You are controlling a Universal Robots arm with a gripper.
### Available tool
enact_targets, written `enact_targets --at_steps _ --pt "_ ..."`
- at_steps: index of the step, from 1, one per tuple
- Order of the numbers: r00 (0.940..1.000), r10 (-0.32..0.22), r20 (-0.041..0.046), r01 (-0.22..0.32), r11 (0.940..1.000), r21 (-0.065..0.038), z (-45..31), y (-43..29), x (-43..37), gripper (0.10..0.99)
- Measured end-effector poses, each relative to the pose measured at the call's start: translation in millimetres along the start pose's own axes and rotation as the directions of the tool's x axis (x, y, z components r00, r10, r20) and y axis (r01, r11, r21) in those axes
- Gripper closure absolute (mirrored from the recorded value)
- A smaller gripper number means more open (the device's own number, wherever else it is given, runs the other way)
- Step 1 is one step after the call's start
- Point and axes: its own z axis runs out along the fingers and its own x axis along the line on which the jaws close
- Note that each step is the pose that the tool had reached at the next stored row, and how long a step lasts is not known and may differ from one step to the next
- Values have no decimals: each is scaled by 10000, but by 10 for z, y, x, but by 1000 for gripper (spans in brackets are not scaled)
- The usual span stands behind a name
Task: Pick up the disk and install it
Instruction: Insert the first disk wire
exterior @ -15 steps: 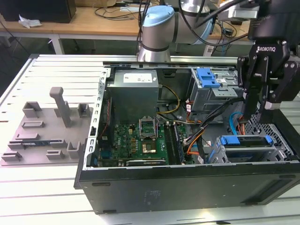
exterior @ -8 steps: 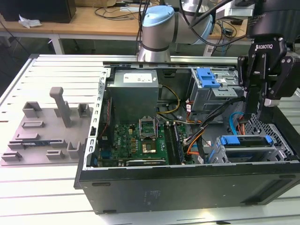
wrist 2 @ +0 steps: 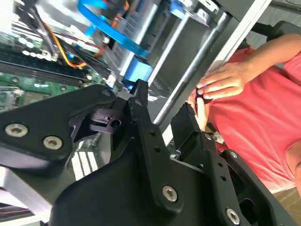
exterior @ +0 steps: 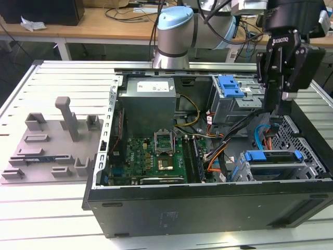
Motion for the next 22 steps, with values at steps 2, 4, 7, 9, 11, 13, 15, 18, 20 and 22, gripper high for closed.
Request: enact_targets --at_steps 2,4,7,9,11,13,15,18,20,22 --pt "10000 1 4 -1 10000 -1 -9 -73 -55 616" --pt "10000 0 1 0 10000 0 -10 -157 -91 616" --pt "10000 -1 1 1 10000 0 -3 -350 -172 616" --pt "9983 576 -87 -578 9981 -227 -37 -430 -528 616" --pt "9954 945 -146 -949 9951 -268 53 -433 -555 616" --pt "9940 1085 -156 -1090 9935 -314 64 -432 -560 616" --pt "9917 1277 -175 -1283 9909 -400 76 -432 -567 616" --pt "9905 1357 -206 -1364 9897 -430 82 -445 -572 616" --pt "9905 1354 -222 -1362 9898 -427 81 -444 -573 616" --pt "9912 1304 -237 -1313 9905 -412 81 -446 -574 616"
